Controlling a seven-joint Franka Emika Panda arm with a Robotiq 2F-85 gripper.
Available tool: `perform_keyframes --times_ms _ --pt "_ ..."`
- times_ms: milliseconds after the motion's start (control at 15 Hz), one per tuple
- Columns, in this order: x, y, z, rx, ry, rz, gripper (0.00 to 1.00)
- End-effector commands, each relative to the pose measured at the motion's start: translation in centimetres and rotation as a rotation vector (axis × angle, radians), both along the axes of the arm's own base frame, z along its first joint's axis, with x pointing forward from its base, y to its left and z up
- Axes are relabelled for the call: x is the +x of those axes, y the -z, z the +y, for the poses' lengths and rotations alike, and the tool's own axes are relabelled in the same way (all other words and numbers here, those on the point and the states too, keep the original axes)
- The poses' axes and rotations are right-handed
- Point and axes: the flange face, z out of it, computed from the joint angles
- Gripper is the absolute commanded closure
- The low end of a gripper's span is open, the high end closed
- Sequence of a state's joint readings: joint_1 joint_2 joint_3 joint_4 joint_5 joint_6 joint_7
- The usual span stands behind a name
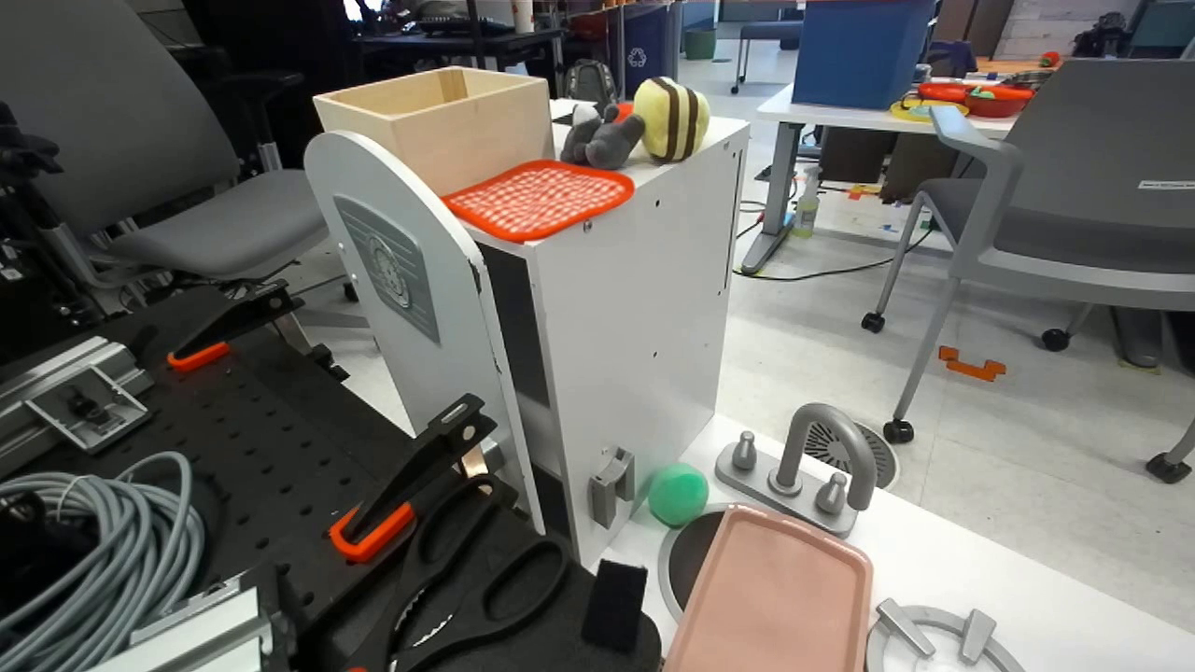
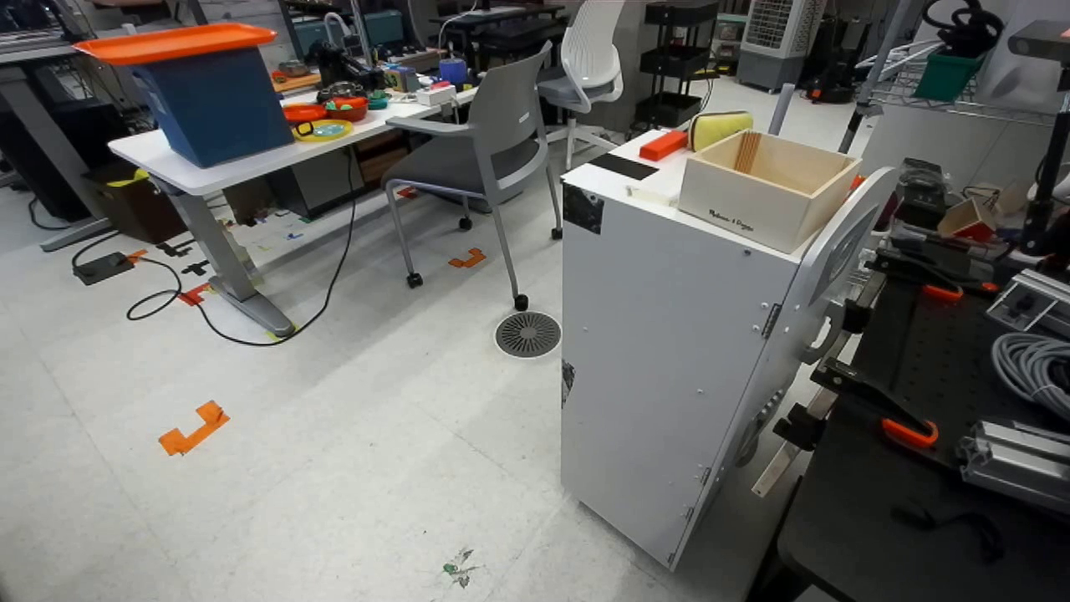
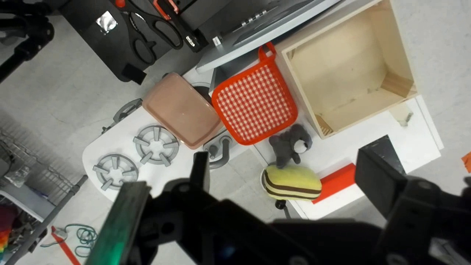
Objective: Pick up the cream white plush toy and put it in the box
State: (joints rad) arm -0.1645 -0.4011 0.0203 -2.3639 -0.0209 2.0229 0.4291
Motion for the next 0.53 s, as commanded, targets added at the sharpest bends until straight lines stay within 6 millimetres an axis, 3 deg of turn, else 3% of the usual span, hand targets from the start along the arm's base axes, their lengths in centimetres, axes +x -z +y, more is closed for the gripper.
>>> perform_keyframes --times_ms 0,467 --pt "1.7 1.8 -2.1 0.015 0.032 0.058 0.0" --pt "2.2 3.5 -6.1 0.029 0.106 0.083 0.0"
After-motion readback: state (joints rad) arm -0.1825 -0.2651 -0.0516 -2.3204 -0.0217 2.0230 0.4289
